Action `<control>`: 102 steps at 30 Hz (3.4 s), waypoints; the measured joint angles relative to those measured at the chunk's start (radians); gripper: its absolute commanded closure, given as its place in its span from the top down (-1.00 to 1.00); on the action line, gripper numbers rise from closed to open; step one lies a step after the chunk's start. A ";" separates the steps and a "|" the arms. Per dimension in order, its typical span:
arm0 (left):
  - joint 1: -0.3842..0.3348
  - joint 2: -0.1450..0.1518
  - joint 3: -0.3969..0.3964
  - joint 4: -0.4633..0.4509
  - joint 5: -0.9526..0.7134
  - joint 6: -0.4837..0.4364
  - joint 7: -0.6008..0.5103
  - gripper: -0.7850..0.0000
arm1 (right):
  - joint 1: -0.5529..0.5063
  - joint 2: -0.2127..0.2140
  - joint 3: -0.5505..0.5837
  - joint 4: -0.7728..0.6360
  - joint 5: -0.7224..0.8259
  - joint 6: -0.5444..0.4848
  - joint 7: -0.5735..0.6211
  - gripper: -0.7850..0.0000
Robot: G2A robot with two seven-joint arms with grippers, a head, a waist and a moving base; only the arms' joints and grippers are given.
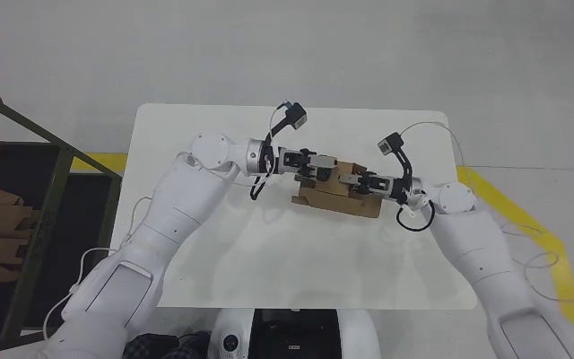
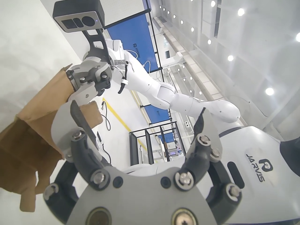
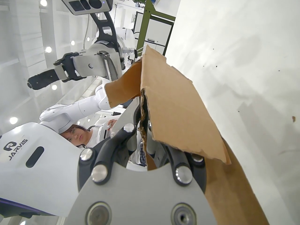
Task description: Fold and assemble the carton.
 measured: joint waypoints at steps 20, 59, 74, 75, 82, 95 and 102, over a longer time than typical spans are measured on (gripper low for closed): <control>0.029 0.012 -0.060 0.021 -0.052 0.003 0.009 1.00 | -0.044 0.019 0.083 -0.044 0.033 -0.003 -0.003 -1.00; 0.022 0.008 -0.061 0.060 -0.026 0.023 0.054 1.00 | -0.111 0.033 0.056 -0.166 0.059 0.044 0.044 -1.00; 0.060 0.015 -0.072 0.017 -0.012 0.038 0.066 1.00 | -0.084 0.037 0.114 -0.105 0.072 -0.012 -0.023 -1.00; 0.062 0.015 -0.070 0.014 -0.012 0.040 0.065 1.00 | -0.083 0.036 0.114 -0.103 0.073 -0.013 -0.027 -1.00; 0.064 0.012 -0.058 -0.001 -0.009 0.047 0.057 1.00 | -0.070 0.027 0.105 -0.076 0.056 -0.020 -0.067 -1.00; 0.053 0.002 -0.027 -0.009 -0.016 0.059 0.052 1.00 | -0.059 0.013 0.107 -0.058 0.077 -0.023 -0.116 -1.00; 0.038 -0.004 -0.015 0.007 -0.019 0.053 0.052 1.00 | -0.055 0.008 0.113 -0.050 0.071 -0.029 -0.150 -1.00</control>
